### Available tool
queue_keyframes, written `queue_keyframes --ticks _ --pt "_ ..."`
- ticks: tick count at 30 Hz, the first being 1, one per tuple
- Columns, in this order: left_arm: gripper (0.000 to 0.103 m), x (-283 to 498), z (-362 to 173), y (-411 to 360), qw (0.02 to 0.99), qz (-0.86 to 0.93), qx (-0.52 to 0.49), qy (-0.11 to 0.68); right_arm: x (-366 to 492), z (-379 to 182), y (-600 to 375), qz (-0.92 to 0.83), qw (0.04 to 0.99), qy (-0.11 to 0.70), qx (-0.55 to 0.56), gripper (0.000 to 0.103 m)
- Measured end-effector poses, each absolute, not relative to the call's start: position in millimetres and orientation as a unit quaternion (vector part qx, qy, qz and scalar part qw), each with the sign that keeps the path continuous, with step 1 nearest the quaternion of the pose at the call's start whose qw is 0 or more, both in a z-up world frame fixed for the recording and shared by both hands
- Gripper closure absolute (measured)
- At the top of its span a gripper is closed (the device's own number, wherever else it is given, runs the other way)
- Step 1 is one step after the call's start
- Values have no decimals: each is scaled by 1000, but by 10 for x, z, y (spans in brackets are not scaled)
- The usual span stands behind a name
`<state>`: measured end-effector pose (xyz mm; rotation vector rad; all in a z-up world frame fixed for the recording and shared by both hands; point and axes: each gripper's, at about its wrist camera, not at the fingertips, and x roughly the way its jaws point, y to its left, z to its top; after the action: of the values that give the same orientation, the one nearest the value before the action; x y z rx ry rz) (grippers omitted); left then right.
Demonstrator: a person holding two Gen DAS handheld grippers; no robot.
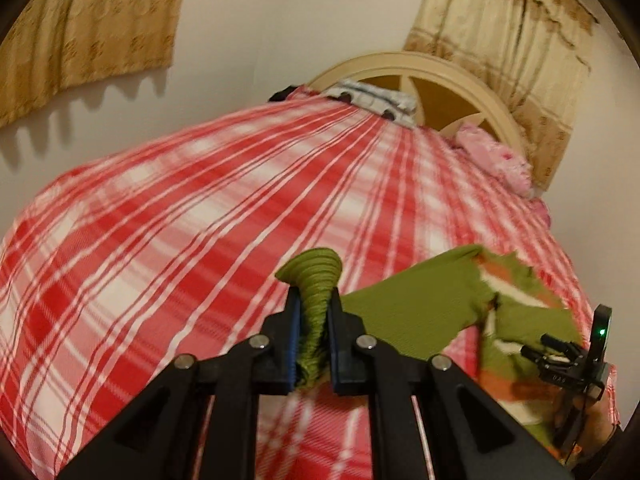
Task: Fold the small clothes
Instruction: 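Lift the held sleeve up with the left gripper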
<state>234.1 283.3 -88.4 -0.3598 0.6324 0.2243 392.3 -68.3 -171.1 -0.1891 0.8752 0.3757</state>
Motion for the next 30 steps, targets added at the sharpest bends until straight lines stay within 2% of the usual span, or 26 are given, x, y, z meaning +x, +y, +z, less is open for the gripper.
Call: queue_keyframes --ticks 10,18,30 --pt "92 2721 -63 2233 958 42 -141 245 3501 -1280 -1183 180 902 389 -52 19" --pt "92 3143 468 1655 970 0 -114 215 3081 -1185 -1585 179 907 380 -16 19" --pt "92 3550 771 662 975 -53 -69 202 2738 -1175 -2253 151 915 373 36 19"
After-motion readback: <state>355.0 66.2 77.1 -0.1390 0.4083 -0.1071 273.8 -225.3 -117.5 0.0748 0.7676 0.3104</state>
